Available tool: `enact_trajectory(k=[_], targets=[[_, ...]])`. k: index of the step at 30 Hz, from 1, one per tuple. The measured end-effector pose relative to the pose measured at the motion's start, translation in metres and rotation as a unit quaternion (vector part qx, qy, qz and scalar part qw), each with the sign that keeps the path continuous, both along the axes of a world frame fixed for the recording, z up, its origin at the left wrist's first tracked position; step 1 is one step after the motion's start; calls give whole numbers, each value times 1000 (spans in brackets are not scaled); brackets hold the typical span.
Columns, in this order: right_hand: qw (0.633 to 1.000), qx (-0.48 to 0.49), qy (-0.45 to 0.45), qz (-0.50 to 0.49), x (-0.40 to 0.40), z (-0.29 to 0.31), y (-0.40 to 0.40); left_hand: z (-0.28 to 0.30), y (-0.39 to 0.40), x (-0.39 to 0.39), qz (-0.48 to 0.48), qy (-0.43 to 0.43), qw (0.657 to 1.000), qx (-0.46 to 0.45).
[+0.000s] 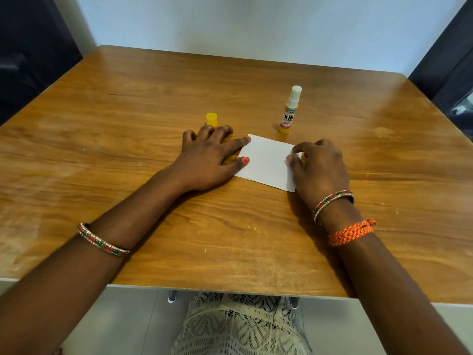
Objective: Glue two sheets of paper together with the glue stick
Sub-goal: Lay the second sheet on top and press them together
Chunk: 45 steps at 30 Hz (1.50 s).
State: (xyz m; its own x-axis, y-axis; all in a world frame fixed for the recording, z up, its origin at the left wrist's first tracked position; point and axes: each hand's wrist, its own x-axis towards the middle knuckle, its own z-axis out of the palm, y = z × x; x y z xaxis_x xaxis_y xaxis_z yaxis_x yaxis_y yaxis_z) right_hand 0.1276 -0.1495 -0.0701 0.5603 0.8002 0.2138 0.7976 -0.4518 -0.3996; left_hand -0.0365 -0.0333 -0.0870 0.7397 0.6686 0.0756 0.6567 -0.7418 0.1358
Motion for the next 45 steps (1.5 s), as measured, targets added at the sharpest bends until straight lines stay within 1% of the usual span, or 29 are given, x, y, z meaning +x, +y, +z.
enact_trajectory(k=[3,6,8,12,17,19,22,24,29,33,39,40,43,45], targets=[[993,-52,-67,83,-13,-3,5,-3,-3,3,1,-11,1000,2],[978,-116,-58,164,-23,-9,9,-4,-9,7,-13,-27,1000,6],[970,-146,-56,186,-22,-11,9,-3,-10,8,-27,-22,999,11],[965,-182,-76,171,-14,-14,8,-1,-10,10,-64,-22,997,24],[970,-212,-76,91,6,-15,1,-1,-10,10,-54,2,999,1],[969,-222,-74,82,9,-15,-1,-2,-11,10,-50,14,999,-5],[969,-219,-78,83,7,-14,0,-1,-12,11,-40,39,998,-17],[969,-220,-80,84,6,-13,-1,-1,-14,12,-34,59,998,-5],[974,-200,-72,81,-8,-13,-31,-3,-14,11,-31,60,998,9],[976,-184,-72,86,-21,-12,-61,-2,-14,12,-34,59,998,2],[965,-229,-107,75,-32,0,-61,-3,-14,10,-36,56,998,3],[964,-229,-106,82,-38,1,-56,-4,-14,10,-37,54,998,5],[965,-204,-74,148,-63,-1,-38,-4,-15,10,-36,43,998,16],[967,-184,-64,165,-72,-4,-36,-4,-15,10,-36,43,998,18]])
